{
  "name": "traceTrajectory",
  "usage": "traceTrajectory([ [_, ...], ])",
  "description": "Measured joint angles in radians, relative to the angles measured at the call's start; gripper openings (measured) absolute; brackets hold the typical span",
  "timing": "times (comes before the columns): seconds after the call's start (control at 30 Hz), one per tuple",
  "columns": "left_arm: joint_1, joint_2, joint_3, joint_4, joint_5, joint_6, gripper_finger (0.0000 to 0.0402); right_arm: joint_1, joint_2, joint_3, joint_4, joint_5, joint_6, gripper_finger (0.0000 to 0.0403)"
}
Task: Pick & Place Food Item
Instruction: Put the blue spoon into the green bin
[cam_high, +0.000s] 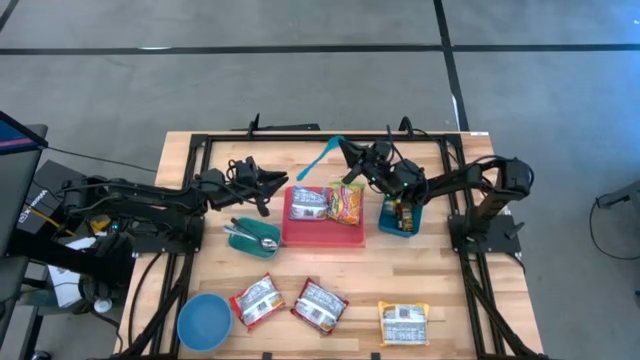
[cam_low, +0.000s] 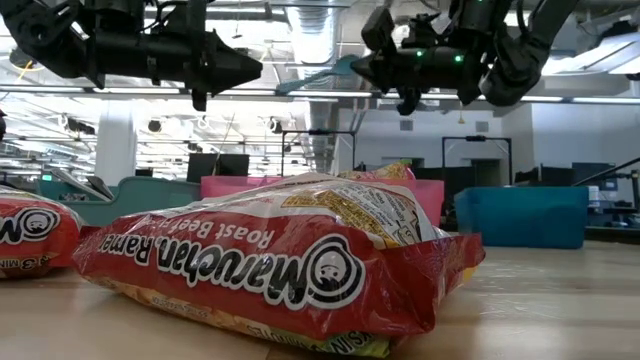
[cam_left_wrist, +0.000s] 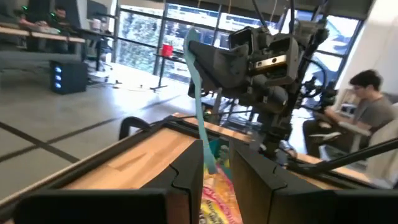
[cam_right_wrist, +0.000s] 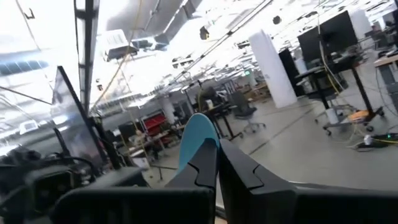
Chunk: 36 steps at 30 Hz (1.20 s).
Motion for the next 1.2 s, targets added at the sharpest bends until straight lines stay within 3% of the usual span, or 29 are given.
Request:
traceTrajectory([
  [0.27,-0.001,0.000,0.000,0.016,0.091,-0.044,0.0085,0.039,-0.003,0.000,0.054,0.029,0.054,0.0000],
  [0.6,-0.001,0.024,0.000,0.059,0.074,-0.044,0.0147,0.044,-0.003,0.000,0.054,0.049,0.105,0.0000],
  [0.97,-0.004,0.245,0.000,0.385,0.049,-0.045,0.0150,0.057,-0.003,0.001,0.054,0.119,0.065,0.0000],
  [1.2,-0.005,0.335,0.029,0.425,-0.007,-0.089,0.0145,0.057,-0.003,0.001,0.054,0.133,0.054,0.0000],
])
